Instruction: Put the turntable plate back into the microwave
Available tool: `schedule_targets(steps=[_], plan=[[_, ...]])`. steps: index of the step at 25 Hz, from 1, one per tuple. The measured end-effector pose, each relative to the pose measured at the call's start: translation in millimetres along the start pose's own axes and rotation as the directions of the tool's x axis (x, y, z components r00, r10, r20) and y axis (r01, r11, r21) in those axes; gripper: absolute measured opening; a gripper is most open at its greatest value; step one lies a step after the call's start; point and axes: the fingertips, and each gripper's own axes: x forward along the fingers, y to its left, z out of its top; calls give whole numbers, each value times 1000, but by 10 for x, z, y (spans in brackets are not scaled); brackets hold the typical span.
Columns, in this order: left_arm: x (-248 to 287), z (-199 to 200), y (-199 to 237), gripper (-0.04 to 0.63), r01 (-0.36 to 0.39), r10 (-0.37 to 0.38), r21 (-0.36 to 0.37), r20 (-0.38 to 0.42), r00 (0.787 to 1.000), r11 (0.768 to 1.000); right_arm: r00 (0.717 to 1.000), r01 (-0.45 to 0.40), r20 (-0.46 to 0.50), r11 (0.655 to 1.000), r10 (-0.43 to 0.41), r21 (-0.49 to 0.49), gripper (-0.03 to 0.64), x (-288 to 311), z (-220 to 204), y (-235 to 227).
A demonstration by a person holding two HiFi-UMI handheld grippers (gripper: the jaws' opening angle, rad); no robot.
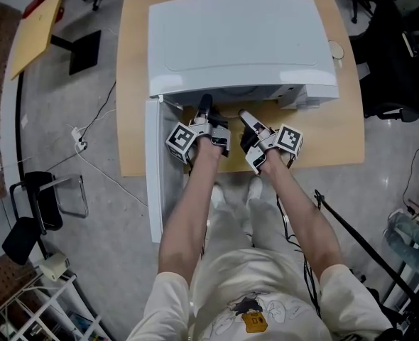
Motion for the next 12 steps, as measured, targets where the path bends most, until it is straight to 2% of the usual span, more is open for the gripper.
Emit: schedule_targets(steps=[2,3,4,9,12], plan=[[-5,-12,2,35,-3,3,-3,-5,1000,1000,1000,-23,5,1000,23,-2,186,71,-30,85],[-6,-14,5,35,-1,1,-3,-6,1000,1000,1000,-18,7,1000,19,-11,157,102,-31,106],[-6,-18,13,35,-1,1,0,-8,1000,1000,1000,-7,12,1000,7,-16,88,124,-22,107],[37,-81,33,28,-40,41,22,-53,998,999,997,-23,75,998,20,50,61,128,118,160],[-18,-142,34,102,-30,30,-1,-68,997,1000,998,9,69,1000,-9,4,58,128,180,149]])
